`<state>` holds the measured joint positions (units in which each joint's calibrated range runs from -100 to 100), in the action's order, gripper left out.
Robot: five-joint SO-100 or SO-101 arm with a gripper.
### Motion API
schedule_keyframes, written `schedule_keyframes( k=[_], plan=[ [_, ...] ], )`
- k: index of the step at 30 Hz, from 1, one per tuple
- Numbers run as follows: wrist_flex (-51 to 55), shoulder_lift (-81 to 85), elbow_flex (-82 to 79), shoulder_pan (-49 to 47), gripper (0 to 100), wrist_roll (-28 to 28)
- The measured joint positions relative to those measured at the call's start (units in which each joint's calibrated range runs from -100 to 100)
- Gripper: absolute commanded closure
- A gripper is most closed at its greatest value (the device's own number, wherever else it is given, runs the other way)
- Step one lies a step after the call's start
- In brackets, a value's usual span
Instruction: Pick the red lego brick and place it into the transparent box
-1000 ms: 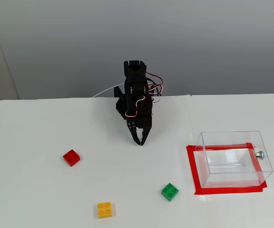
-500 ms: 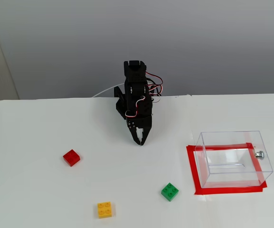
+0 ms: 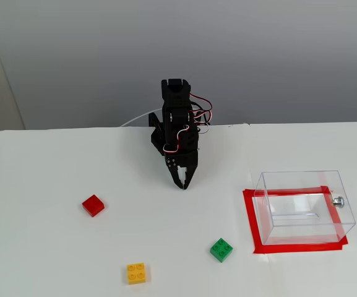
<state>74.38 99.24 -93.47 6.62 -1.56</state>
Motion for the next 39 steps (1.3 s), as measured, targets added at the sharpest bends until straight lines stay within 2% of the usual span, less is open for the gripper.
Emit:
schedule_keyframes(
  k=[30,39],
  plan=[
    [0.0,0.0,0.0,-0.11,99,-0.05],
    [-8.91,0.0,1.85,3.31,99,1.12]
  ],
)
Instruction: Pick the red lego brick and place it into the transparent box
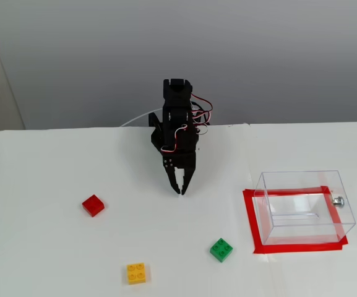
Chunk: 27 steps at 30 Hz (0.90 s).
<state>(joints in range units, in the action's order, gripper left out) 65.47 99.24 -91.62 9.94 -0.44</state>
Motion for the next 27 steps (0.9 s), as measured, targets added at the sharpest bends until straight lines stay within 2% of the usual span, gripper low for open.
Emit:
schedule_keyframes(
  k=[6,12,19,27],
  plan=[
    [-0.77,-1.61,7.24,1.28,99,3.81],
    [-0.77,-14.63,19.24,3.95,99,9.14],
    [-0.77,-32.47,31.95,14.64,99,16.02],
    [-1.29,-40.34,35.13,29.91,99,16.37]
  ],
)
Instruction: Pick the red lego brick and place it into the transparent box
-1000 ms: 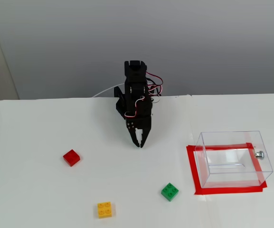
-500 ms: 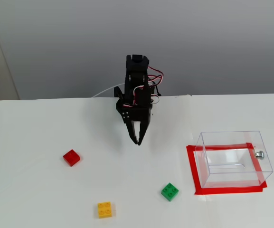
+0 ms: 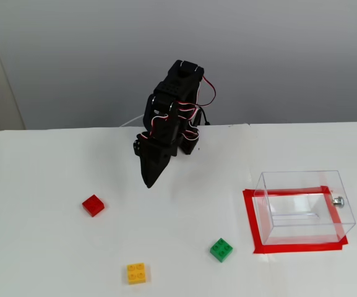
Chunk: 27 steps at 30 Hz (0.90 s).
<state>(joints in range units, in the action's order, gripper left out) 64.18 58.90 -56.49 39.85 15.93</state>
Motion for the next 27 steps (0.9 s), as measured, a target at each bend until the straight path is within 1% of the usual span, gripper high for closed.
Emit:
schedule_keyframes(
  k=[7,13,17,24,27],
  plan=[
    [-0.51,-3.38,0.62,11.54,99,-4.59],
    [-7.28,-10.4,2.38,17.41,99,-8.01],
    [-10.54,-16.49,6.27,18.06,98,-10.41],
    [-11.23,-27.23,14.21,19.34,98,-13.19],
    [-11.23,-30.7,16.15,20.3,93,-14.26]
  ],
)
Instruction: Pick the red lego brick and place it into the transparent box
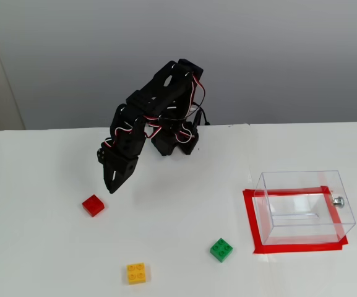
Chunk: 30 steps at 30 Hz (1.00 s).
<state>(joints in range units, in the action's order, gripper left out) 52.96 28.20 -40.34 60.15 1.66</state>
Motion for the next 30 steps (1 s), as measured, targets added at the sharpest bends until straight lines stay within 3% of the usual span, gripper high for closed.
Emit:
schedule_keyframes(
  k=[7,14,30],
  plan=[
    [0.0,-6.68,2.47,1.28,77,-0.29],
    [-3.94,-10.4,3.09,1.28,69,-0.54],
    [-9.17,-19.11,3.18,1.28,66,-0.64]
  ],
)
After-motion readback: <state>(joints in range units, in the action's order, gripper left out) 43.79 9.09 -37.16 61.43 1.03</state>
